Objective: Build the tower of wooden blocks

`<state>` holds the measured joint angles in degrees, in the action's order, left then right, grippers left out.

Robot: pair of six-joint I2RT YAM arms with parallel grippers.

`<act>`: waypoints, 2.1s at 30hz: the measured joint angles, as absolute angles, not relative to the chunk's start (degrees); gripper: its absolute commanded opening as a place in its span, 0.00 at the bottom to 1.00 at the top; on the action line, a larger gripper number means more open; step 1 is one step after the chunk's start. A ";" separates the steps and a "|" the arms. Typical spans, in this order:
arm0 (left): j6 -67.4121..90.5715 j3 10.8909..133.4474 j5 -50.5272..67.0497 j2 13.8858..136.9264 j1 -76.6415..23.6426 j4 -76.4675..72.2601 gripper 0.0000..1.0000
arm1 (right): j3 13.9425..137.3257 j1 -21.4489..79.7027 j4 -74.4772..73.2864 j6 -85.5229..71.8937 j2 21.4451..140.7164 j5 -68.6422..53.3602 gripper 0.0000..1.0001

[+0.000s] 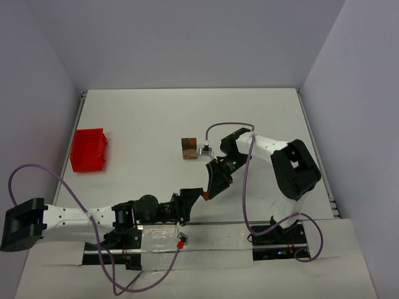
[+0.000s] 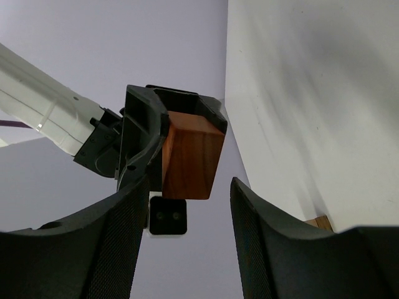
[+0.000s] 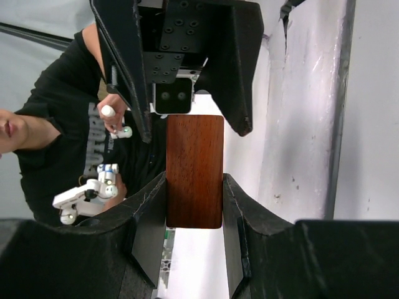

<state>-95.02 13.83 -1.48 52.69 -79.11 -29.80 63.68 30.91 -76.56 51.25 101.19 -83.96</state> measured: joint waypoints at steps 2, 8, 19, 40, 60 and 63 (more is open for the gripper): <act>-95.70 13.51 -1.47 53.14 -79.09 -30.22 0.61 | 63.68 31.16 -76.58 50.69 101.19 -83.97 0.00; -97.58 13.15 -1.09 54.40 -79.11 -31.19 0.59 | 63.68 31.38 -76.58 49.30 101.19 -83.99 0.00; -99.41 12.75 0.07 57.06 -79.75 -34.67 0.55 | 63.75 31.38 -76.56 46.03 101.95 -84.11 0.00; -99.62 12.78 0.30 58.74 -80.34 -37.21 0.32 | 64.20 32.49 -76.62 44.80 102.41 -83.94 0.01; -94.11 15.85 3.57 53.37 -80.50 -23.66 0.00 | 74.97 22.46 -77.03 46.22 103.22 -84.22 1.00; -88.64 21.39 5.03 53.29 -80.55 -15.49 0.00 | 79.96 17.07 -77.35 45.91 103.48 -84.13 1.00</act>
